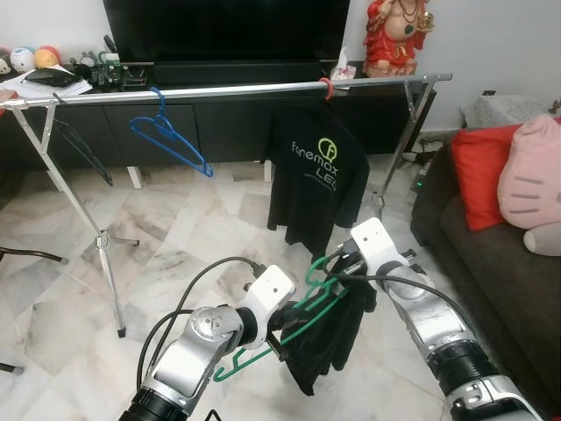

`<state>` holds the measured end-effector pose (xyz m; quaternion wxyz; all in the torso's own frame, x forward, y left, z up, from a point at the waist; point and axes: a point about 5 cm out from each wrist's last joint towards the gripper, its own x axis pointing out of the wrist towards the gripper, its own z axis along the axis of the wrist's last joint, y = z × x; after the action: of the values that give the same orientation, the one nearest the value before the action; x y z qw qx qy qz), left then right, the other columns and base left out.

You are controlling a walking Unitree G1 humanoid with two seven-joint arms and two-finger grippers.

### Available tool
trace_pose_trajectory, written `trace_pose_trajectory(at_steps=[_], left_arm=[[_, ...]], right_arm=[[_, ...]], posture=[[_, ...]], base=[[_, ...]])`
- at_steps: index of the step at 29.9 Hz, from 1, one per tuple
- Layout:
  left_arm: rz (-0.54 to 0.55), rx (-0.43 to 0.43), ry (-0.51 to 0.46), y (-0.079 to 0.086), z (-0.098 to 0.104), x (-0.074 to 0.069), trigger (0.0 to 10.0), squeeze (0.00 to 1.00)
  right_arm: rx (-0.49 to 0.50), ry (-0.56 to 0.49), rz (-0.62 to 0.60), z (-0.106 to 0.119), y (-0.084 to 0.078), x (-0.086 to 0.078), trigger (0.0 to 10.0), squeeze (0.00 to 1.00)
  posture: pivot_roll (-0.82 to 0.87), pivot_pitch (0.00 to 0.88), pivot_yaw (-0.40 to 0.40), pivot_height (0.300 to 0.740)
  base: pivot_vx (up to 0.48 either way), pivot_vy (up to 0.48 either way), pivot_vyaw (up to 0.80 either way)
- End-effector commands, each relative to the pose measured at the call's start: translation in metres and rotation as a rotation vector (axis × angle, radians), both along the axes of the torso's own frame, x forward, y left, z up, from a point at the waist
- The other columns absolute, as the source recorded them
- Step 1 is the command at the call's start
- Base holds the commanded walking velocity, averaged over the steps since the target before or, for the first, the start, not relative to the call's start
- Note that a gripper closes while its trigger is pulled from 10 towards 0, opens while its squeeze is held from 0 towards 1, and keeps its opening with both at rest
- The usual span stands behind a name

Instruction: Hang hanger

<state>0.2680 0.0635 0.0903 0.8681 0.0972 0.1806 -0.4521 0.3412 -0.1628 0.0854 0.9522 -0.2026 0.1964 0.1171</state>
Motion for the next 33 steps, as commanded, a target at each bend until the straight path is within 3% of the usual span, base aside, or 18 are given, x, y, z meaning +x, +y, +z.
trace_pose_trajectory(at_steps=[1,3,4,7,10,13,16,28,33], left_arm=[[0.015,-0.025,-0.036,-0.003,0.008,0.003,10.0,0.0],[0.026,-0.032,-0.034,-0.003,0.008,0.004,10.0,0.0],[0.027,-0.043,-0.026,-0.003,0.008,0.004,10.0,0.0],[0.028,-0.049,-0.023,-0.002,0.008,0.004,10.0,0.0],[0.04,-0.058,-0.021,-0.001,0.008,0.004,10.0,0.0],[0.046,-0.068,-0.017,0.0,0.008,0.003,10.0,0.0],[0.047,-0.07,-0.017,0.0,0.008,0.003,10.0,0.0],[0.033,-0.106,-0.005,0.001,0.01,0.003,10.0,0.0],[0.048,-0.099,-0.008,0.004,0.011,0.006,10.0,0.0]], right_arm=[[0.136,-0.027,-0.024,0.011,0.002,0.006,10.0,0.0],[0.232,-0.016,-0.046,0.011,0.003,0.006,10.0,0.0],[0.386,-0.013,-0.072,0.014,0.004,0.006,10.0,0.0],[0.447,-0.013,-0.083,0.015,0.003,0.007,10.0,0.0],[0.617,-0.021,-0.16,0.019,-0.005,0.009,10.0,0.0],[0.78,0.044,-0.214,0.011,-0.013,0.008,10.0,0.0],[0.8,0.062,-0.189,0.009,-0.01,0.006,10.0,0.0],[0.878,0.125,0.141,0.007,0.006,-0.014,10.0,0.0],[0.999,0.104,0.193,0.016,0.009,-0.019,10.0,0.0]], posture=[[0.03,0.0,-0.034,0.716],[0.03,0.0,-0.036,0.716],[0.03,0.0,-0.036,0.716],[0.03,0.0,-0.037,0.716],[0.03,0.0,-0.038,0.716],[0.03,0.0,-0.04,0.716],[0.03,0.0,-0.04,0.716],[0.03,0.0,-0.042,0.716],[0.02,0.0,-0.039,0.716]], base=[[0.0,0.0,0.0],[0.0,0.0,0.0],[0.0,0.0,0.0],[0.0,0.0,0.0],[0.0,0.0,0.0],[0.0,0.0,0.0],[0.0,0.0,0.0],[0.0,0.0,0.0],[0.0,0.0,0.0]])
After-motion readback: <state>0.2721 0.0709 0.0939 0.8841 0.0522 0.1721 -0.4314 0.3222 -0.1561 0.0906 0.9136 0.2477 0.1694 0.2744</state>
